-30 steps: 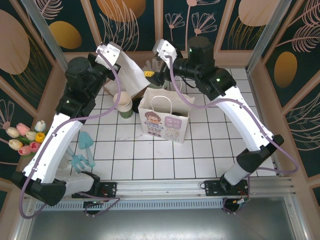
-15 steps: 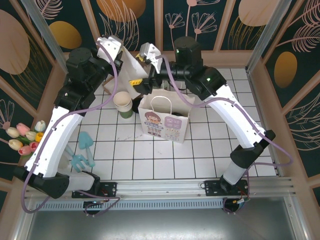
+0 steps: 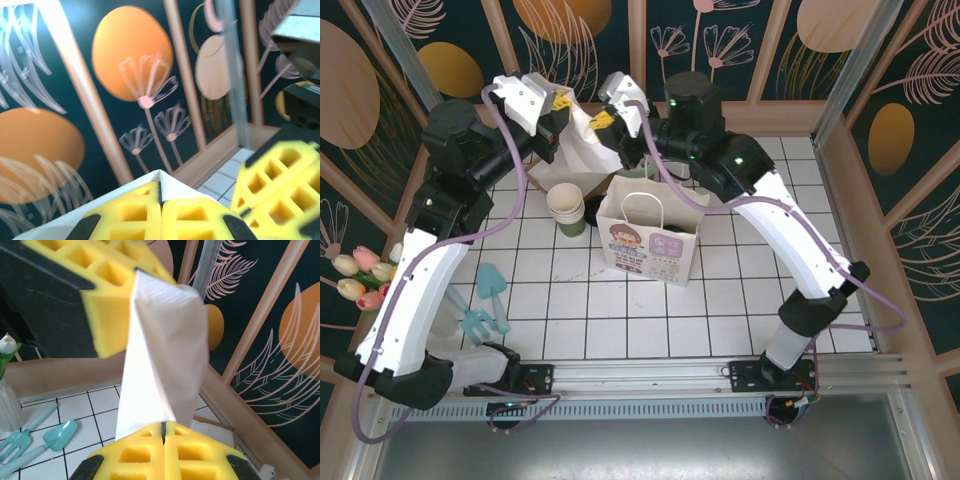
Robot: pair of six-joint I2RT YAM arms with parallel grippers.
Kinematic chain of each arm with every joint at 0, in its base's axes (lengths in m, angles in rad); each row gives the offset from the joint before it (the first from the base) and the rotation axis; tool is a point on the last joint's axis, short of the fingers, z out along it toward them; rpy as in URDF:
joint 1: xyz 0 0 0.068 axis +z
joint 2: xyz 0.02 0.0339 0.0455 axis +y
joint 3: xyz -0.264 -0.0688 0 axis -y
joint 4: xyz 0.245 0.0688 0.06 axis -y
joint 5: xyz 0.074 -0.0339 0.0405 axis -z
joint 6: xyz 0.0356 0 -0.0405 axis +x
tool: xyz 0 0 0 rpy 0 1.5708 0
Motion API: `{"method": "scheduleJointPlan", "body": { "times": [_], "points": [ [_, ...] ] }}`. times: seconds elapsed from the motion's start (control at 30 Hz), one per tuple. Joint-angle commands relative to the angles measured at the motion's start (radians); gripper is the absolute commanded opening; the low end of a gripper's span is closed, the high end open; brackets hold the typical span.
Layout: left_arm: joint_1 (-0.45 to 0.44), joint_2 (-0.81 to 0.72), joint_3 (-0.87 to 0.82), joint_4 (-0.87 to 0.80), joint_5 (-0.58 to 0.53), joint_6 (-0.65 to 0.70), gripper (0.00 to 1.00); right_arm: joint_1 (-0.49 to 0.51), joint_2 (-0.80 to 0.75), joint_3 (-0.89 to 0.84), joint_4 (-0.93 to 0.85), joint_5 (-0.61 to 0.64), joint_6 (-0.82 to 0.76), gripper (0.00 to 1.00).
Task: Pack the takeout coffee
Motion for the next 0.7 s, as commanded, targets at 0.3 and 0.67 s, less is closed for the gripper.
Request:
{"method": "scheduleJointPlan", "body": {
  "times": [0.3, 0.67],
  "points": [
    [-0.003, 0.08, 0.04, 0.098, 0.415, -0.297, 0.0, -0.142, -0.241, -0.17, -0.093, -0.051, 0.023, 0.0],
    [-0.007, 0.069, -0.141, 0.025, 0.447, -0.424, 0.0, -0.216, -0.312, -0.364, -0.13, -0.094, 0.086, 0.0]
  ]
}}
